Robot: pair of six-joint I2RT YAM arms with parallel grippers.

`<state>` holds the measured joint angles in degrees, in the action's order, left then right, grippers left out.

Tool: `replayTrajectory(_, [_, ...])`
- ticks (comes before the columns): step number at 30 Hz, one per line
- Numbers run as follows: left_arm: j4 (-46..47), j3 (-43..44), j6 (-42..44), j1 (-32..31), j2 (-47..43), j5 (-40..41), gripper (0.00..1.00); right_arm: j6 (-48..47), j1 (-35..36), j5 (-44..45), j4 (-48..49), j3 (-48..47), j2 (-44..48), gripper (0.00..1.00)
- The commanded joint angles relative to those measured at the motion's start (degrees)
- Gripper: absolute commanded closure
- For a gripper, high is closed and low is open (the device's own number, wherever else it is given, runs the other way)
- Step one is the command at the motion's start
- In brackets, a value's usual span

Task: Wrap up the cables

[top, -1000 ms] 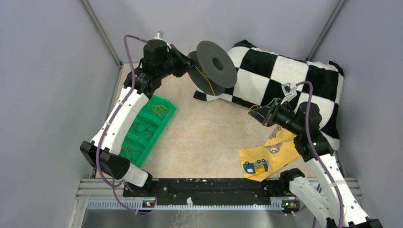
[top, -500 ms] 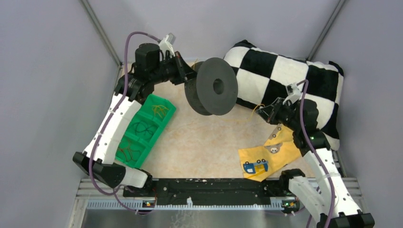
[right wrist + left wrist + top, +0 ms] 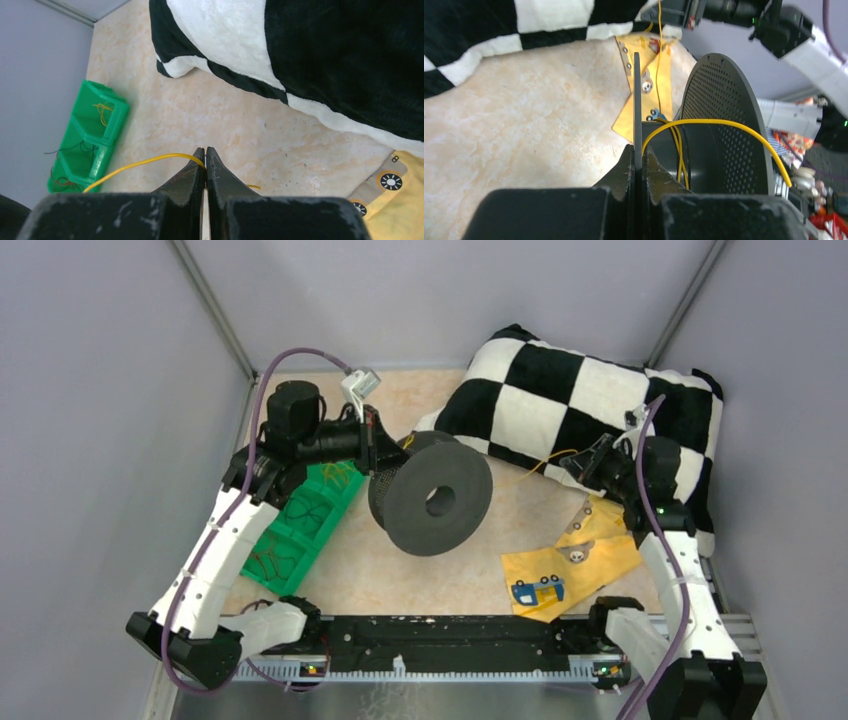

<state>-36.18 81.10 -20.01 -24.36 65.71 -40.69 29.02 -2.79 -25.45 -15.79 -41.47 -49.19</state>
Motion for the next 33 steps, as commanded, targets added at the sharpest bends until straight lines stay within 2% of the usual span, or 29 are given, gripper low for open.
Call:
replayTrajectory(1, [5.0,-5.0,10.0,0.1,-5.0,-9.7,1.0,-0.1,-0.2,-1.0,3.3,-4.3,-1.2,1.0])
replayTrajectory(8, [-2.6,-11.2,21.2,-0.5,-7.9,-12.3,1.0,-0.8,-0.2,0.9,1.9,-8.6,-1.8,1.0])
replayTrajectory(13, [-3.2,-13.8,22.5,-3.3,-7.1,-7.7,1.0,1.2,-0.2,-0.2,2.1,-12.4,-1.6,1.0])
replayTrajectory(16, [-3.0,-14.5,22.7,-8.8,-4.1,-2.9,1.0,4.0,0.0,-2.7,4.8,-14.3,-1.7,1.0])
replayTrajectory(20, [-2.9,-13.6,22.8,-17.3,1.4,6.8,1.0,3.6,1.4,-1.2,3.1,-18.5,-4.1,1.0])
replayTrajectory(24, [-2.6,-12.8,22.4,-19.4,6.5,9.3,1.0,1.8,6.2,2.1,0.8,-22.1,-6.9,1.0])
replayTrajectory(27, [-0.4,-12.7,20.3,-19.8,8.8,14.7,1.0,1.6,10.5,2.1,0.9,-23.4,-7.7,1.0])
replayTrajectory(33, [4.8,-9.7,12.9,-20.9,14.3,20.0,1.0,1.2,20.4,5.3,0.9,-24.2,-7.8,1.0])
